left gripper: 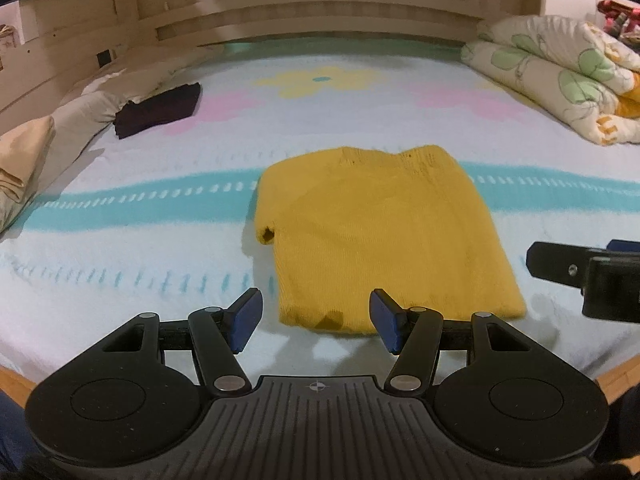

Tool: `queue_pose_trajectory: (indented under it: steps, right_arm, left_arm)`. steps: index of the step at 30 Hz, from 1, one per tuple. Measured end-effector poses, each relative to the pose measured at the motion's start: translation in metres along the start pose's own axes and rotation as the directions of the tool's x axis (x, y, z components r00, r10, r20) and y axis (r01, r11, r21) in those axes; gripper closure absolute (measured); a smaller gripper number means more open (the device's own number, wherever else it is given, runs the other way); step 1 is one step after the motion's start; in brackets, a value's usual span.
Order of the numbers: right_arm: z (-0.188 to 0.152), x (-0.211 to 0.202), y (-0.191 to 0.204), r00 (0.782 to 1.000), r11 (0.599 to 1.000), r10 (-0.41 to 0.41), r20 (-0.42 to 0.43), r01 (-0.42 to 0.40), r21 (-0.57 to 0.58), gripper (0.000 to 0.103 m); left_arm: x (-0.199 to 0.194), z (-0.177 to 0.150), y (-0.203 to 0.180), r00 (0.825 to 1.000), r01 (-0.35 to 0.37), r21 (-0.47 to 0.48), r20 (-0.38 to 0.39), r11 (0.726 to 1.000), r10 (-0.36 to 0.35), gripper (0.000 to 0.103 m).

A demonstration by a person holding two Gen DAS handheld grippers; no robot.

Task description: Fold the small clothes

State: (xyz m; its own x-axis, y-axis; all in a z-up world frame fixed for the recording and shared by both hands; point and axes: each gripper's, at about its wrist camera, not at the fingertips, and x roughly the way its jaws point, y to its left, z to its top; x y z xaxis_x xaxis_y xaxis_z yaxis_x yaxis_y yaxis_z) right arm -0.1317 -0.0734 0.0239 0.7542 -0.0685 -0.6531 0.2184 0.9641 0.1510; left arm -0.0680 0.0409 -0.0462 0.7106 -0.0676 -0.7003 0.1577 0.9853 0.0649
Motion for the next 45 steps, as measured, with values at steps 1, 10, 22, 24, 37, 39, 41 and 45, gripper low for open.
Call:
queue_pose_trajectory:
  steps: [1,10,22,24,37,39,41,45]
  right_arm:
    - [0.000,0.000,-0.001,1.000,1.000,-0.004,-0.004,0.004,0.000,0.001]
    - [-0.004,0.001,0.000,0.999,1.000,-0.030,-0.030,0.030,-0.010,0.001]
    - [-0.007,0.016,0.002,0.995,0.999,-0.041,-0.094,0.039,-0.014,0.001]
    - [-0.007,0.017,0.002,0.994,0.999,-0.042,-0.099,0.042,-0.008,0.001]
    - [-0.008,0.023,0.000,0.992,0.999,-0.040,-0.120,0.041,0.009,0.001]
    - [-0.008,0.024,0.000,0.992,0.999,-0.039,-0.123,0.041,0.011,0.001]
    - [-0.008,0.024,0.000,0.991,0.999,-0.039,-0.126,0.041,0.012,0.001]
    - [-0.008,0.025,-0.001,0.991,0.999,-0.039,-0.130,0.042,0.015,0.001]
  left_arm:
    - [0.001,-0.001,0.000,1.000,0.005,-0.002,-0.007,1.000,-0.005,0.045]
    - [0.011,-0.011,-0.006,0.994,0.029,-0.007,-0.109,1.000,-0.030,0.046]
    - [0.019,-0.012,-0.010,0.989,0.017,0.002,-0.147,1.000,-0.016,0.046]
    - [0.021,-0.012,-0.011,0.988,0.017,-0.001,-0.153,1.000,-0.017,0.046]
    - [0.023,-0.010,-0.011,0.987,0.015,-0.013,-0.160,1.000,-0.016,0.046]
    - [0.023,-0.010,-0.011,0.987,0.013,-0.015,-0.158,1.000,-0.015,0.046]
    - [0.022,-0.009,-0.011,0.988,0.012,-0.017,-0.155,1.000,-0.015,0.046]
    - [0.021,-0.008,-0.010,0.989,0.010,-0.022,-0.147,1.000,-0.014,0.046]
